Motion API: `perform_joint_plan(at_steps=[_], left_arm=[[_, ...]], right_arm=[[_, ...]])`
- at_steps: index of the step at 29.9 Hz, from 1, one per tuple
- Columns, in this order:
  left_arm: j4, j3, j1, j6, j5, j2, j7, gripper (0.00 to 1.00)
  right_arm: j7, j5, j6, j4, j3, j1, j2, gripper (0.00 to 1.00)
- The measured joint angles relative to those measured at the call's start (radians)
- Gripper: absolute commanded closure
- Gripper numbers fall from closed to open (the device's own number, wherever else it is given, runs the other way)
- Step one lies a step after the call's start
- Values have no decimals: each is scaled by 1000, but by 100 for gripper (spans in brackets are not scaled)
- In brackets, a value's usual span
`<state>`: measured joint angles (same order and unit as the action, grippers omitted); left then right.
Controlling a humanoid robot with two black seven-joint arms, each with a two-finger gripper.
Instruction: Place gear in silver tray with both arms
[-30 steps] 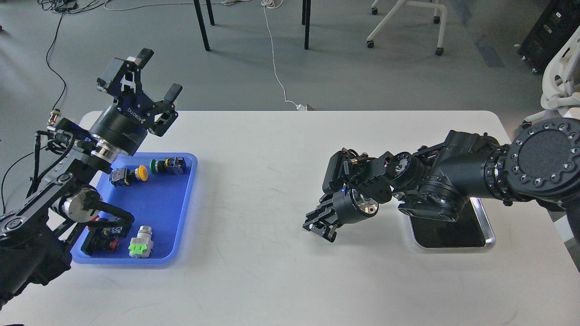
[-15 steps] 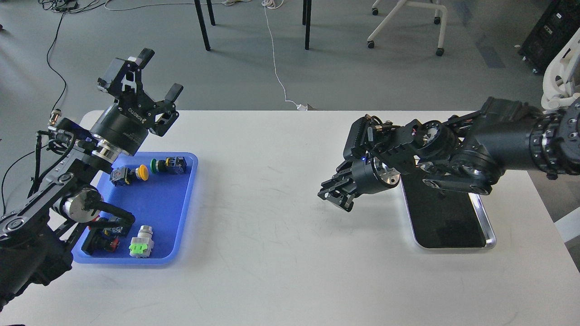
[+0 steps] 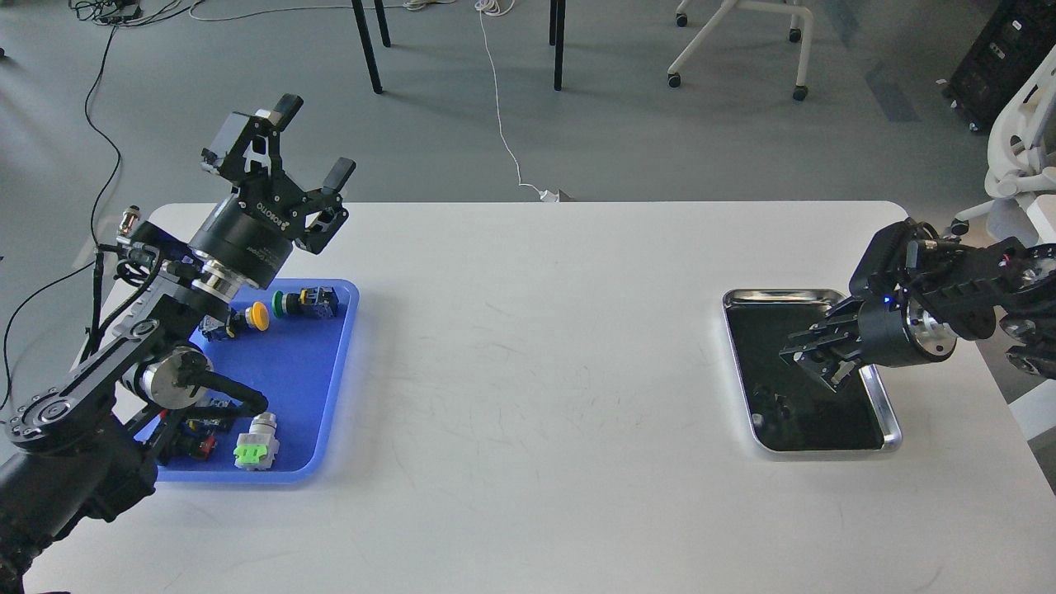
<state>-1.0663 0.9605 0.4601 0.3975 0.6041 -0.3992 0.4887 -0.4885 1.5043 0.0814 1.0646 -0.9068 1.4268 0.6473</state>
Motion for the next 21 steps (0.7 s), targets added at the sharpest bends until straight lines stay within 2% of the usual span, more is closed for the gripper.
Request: perform_joint_plan(at_steps=[7,8,9,10,11,12,21], left_arm=[[0,-2,0,0,0,6,0,2],[0,-2,0,0,0,6,0,2],[0,-2,0,0,0,6,0,2],[0,-2,0,0,0,6,0,2],[0,-2,0,0,0,6,0,2],[0,-2,0,0,0,6,0,2],[0,-2,0,0,0,3,0,2]], right_arm=[[0,-2,0,-45,15,-77,5,80],[0,-3,0,-51,18,-80,3,71],[0,-3,0,-57,19,-82,0,53],[0,-4,0,-60,20,-84,-2,26],[0,-6,0,-62,21,-85,-4,8],[0,-11,0,-63,25,-86,-5,5],[0,-65,2,-33,149,-86,17,4]])
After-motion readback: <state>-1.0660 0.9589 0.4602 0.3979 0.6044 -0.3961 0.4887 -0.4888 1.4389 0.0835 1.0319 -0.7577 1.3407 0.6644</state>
